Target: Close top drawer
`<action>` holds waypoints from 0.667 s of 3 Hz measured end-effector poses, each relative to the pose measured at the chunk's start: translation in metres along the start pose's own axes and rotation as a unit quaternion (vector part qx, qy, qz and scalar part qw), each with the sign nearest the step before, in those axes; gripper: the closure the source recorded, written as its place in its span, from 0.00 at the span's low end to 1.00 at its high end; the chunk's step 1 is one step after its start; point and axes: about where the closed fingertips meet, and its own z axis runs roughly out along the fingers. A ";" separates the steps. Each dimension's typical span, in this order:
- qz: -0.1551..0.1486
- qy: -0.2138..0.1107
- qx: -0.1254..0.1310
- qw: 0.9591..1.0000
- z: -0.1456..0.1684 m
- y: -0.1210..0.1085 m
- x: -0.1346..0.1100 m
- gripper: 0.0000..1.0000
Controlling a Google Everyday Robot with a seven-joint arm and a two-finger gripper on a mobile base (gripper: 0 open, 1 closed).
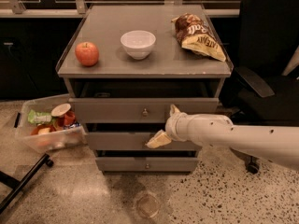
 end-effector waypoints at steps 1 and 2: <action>0.006 -0.004 0.010 1.000 -0.003 -0.001 0.004 0.00; 0.013 -0.009 0.022 1.000 -0.012 0.000 0.008 0.00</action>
Offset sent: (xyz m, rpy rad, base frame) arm -0.0207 -0.0216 0.0046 0.0305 -0.0496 -0.0725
